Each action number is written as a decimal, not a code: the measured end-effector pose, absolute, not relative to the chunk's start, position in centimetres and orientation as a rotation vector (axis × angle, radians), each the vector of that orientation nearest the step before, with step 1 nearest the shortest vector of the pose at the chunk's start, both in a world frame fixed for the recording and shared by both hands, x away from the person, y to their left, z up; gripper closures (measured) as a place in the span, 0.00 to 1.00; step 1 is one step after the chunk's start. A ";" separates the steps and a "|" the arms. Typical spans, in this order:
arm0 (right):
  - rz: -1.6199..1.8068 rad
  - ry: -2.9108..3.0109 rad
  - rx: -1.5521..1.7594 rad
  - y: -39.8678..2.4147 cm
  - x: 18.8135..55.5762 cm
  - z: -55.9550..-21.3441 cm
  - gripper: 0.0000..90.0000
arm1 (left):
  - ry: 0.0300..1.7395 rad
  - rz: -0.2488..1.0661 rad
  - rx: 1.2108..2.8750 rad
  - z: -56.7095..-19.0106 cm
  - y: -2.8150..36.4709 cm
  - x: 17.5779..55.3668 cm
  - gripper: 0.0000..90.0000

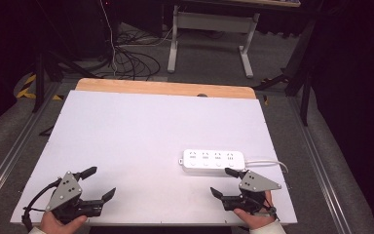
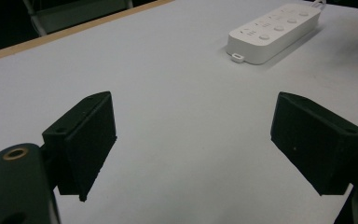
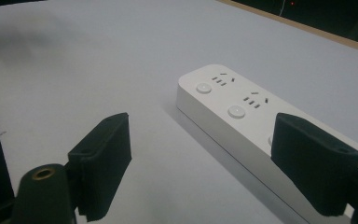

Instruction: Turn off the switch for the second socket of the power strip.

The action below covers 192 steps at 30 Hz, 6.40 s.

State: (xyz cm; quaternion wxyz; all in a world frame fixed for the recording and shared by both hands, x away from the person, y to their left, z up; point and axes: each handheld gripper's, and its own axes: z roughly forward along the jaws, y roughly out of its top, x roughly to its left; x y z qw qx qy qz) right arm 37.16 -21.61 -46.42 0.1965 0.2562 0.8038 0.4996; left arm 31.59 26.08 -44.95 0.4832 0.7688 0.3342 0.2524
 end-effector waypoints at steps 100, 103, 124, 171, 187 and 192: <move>1.070 2.364 0.927 -20.9 44.1 -41.1 1.00 | 0.848 0.662 1.890 -45.2 26.0 31.7 0.20; 1.051 2.381 1.000 -21.1 44.4 -41.3 1.00 | 0.850 0.664 1.891 -45.2 25.9 31.7 0.20; 0.927 2.481 1.138 -20.7 45.7 -43.2 1.00 | 0.865 0.666 1.900 -45.3 25.9 31.9 0.20; 0.852 2.498 1.075 -18.7 45.8 -44.5 1.00 | 0.848 0.662 1.907 -45.2 25.9 31.8 0.20; 0.858 2.499 1.082 -18.7 45.8 -44.8 1.00 | 0.849 0.662 1.908 -45.3 25.9 31.8 0.20; 0.861 2.495 1.083 -18.7 45.8 -44.8 1.00 | 0.850 0.660 1.908 -45.3 25.9 31.8 0.20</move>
